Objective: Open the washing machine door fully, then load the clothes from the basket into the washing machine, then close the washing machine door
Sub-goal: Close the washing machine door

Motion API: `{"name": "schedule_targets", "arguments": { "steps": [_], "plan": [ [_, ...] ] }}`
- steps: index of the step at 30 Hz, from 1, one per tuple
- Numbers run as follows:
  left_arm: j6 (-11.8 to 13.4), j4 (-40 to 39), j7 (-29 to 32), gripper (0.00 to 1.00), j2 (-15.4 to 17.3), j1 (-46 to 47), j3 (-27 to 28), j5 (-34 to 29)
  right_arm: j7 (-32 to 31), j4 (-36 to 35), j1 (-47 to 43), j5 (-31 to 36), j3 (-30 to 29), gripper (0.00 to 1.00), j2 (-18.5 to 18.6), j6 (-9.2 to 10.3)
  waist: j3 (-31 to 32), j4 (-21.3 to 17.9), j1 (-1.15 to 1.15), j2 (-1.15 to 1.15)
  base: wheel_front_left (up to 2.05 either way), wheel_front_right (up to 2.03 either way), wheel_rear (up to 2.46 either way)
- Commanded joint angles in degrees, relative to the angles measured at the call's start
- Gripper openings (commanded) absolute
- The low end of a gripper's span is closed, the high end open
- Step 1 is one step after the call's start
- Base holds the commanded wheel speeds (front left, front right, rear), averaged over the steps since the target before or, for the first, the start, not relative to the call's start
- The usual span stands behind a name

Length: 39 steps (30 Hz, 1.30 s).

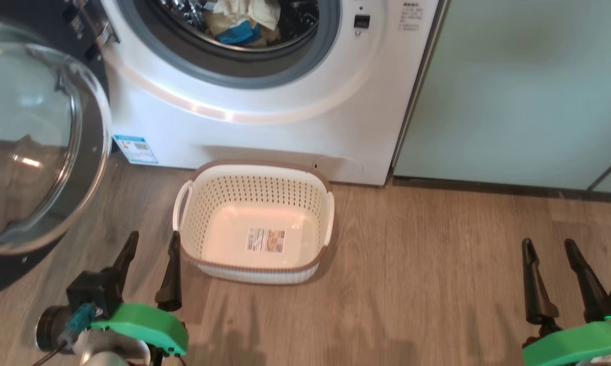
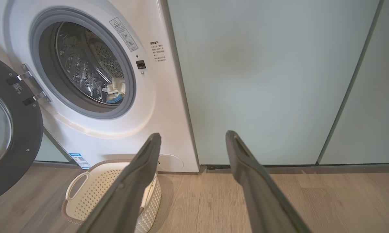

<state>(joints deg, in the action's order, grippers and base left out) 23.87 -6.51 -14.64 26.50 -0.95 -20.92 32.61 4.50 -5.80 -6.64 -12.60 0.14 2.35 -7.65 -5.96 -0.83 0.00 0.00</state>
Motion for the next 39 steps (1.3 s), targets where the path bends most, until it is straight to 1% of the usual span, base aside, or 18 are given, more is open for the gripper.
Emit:
{"name": "schedule_targets", "arguments": {
  "steps": [1, 7, 12, 31, 39],
  "plan": [
    [0.1, -1.3, -0.4, 1.0, 1.1, 2.6, 2.5, -0.5, 0.0, -1.9, 1.5, 0.2, 1.0, 1.0, 0.5, 0.16, 0.0, 0.1, 0.0, 0.0, -1.81, 1.81, 0.0],
    [-0.3, -1.4, -0.4, 1.0, 0.9, 2.6, 2.8, -0.8, -0.1, -1.9, 1.5, 0.3, 0.8, 1.0, 0.5, 0.16, 0.0, 0.4, 0.0, 0.0, -1.4, 1.4, 0.0],
    [-0.7, -1.4, -0.4, 1.0, 0.7, 2.4, 3.3, -1.1, -0.1, -2.0, 1.4, 0.4, 0.6, 1.0, 0.5, 0.16, 0.1, 0.6, 0.0, 0.0, -0.72, 0.72, 0.0],
    [-1.7, -0.7, -0.4, 1.0, 0.2, 2.3, 4.4, -1.9, 0.0, -2.1, 1.4, 0.3, 0.2, 1.0, 0.5, 0.16, -0.1, 1.2, 0.0, 0.0, -0.03, 0.03, 0.0],
    [-1.8, -0.2, -0.3, 1.0, 0.2, 2.6, 4.1, -2.0, -0.1, -2.1, 1.1, 0.7, -0.4, 1.0, 0.5, 0.16, 0.1, 3.1, 0.0, 0.0, 0.0, 0.0, 0.0]
  ]
}}
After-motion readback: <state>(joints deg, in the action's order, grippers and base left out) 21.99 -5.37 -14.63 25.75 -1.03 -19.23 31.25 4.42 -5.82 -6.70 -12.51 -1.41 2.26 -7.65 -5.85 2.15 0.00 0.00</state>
